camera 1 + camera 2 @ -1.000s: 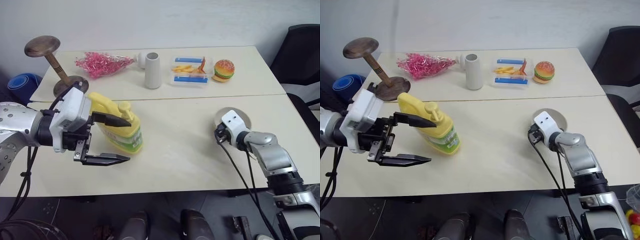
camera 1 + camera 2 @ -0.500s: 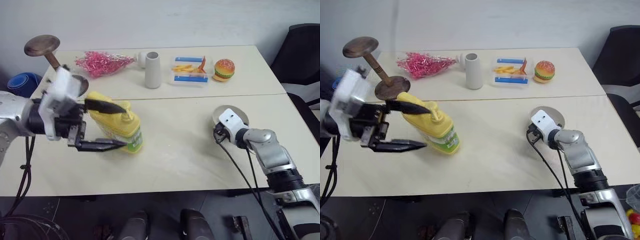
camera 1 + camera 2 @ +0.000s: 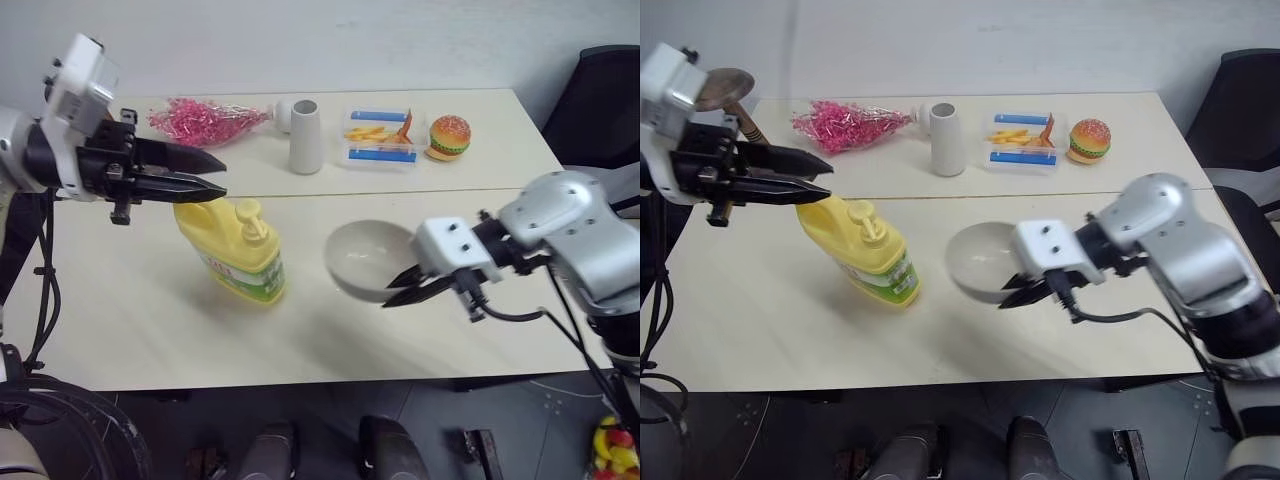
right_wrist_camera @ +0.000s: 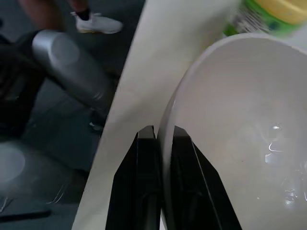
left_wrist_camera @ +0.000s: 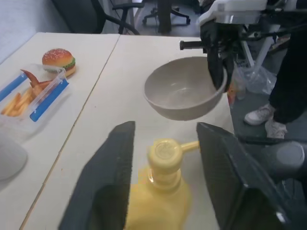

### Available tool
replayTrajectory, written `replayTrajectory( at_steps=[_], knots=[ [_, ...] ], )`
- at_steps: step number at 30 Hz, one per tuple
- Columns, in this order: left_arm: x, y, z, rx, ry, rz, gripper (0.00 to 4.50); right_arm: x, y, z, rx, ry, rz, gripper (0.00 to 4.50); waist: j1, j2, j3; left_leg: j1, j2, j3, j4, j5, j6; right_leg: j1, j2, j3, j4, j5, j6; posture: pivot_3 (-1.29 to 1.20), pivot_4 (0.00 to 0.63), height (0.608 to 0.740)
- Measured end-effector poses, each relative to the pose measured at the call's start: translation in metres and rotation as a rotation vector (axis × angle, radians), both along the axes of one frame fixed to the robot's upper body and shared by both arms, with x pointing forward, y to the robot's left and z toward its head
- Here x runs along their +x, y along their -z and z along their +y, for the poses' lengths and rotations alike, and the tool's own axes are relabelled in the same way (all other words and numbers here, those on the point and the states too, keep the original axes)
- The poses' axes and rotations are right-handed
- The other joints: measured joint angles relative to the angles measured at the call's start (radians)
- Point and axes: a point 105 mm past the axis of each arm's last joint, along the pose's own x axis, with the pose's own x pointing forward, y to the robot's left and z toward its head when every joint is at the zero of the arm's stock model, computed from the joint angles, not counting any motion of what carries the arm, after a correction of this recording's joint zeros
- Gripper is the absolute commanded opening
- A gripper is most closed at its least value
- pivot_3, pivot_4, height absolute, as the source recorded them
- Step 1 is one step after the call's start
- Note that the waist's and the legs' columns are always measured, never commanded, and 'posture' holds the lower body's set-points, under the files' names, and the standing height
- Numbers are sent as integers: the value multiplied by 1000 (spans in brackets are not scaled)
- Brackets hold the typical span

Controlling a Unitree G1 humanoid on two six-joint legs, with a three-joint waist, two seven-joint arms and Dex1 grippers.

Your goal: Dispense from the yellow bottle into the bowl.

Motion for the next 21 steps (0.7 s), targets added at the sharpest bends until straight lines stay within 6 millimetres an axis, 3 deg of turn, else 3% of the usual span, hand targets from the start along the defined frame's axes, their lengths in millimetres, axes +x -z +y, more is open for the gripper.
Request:
replayTrajectory(
  at_steps=[3, 9, 21],
  knots=[
    [2, 10, -3, 50, 34, 11, 23, -3, 0, 15, -16, -118, -40, 0, -1, -1, 1, -2, 0, -1, 2, 0, 0, -2, 0, -1, 1, 0, 0, 0, 150, 740],
    [10, 14, -9, 93, 36, -25, 23, -11, 0, 44, -10, -326, -91, 0, -3, -2, 1, -2, 0, -2, 3, 0, 0, -2, -1, -1, 2, 0, 0, 0, 150, 740],
    [16, 16, -23, 68, 51, -53, 23, -11, -7, 62, 45, -454, -129, 0, -4, -2, 1, -3, -1, -5, 5, 0, 0, -1, -1, -3, 3, 0, 0, 0, 150, 740]
  ],
)
